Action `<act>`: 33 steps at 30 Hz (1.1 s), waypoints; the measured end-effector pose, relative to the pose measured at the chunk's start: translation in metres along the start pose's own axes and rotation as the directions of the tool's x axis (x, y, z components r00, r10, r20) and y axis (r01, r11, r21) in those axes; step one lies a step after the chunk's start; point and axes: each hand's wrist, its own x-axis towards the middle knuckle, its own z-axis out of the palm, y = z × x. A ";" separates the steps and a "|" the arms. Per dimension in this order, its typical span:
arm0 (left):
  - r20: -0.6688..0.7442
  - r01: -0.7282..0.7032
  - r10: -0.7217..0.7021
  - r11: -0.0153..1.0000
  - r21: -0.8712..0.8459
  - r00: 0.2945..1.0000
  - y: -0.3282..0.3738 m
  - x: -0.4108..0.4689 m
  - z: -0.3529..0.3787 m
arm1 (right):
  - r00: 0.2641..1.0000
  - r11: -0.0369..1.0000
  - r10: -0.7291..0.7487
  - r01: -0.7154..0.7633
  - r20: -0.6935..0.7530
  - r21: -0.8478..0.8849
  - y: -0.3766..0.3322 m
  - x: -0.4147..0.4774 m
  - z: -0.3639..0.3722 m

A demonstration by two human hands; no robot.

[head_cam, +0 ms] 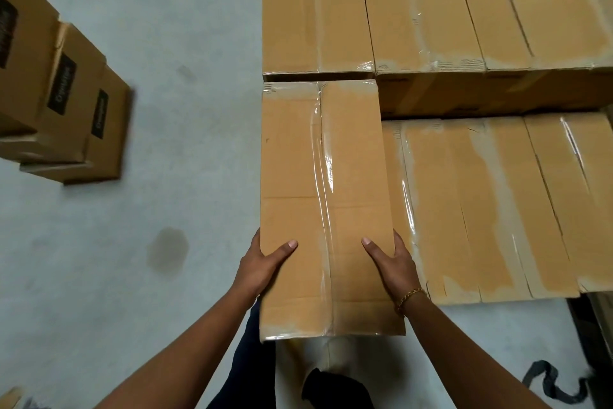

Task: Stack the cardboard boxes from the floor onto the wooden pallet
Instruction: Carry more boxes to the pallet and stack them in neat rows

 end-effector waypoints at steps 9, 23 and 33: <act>-0.030 -0.004 0.003 1.000 -0.014 1.000 0.004 0.003 0.004 | 1.000 1.000 -0.003 0.003 -0.004 -0.017 -0.004 0.006 -0.001; -0.031 -0.008 0.006 0.998 -0.060 0.999 0.006 0.004 0.008 | 1.000 0.998 -0.015 0.015 0.001 -0.064 -0.009 0.012 -0.008; -0.030 -0.014 0.012 0.998 -0.065 0.999 0.007 0.010 0.004 | 1.000 0.999 -0.022 0.022 -0.007 -0.043 -0.009 0.016 -0.005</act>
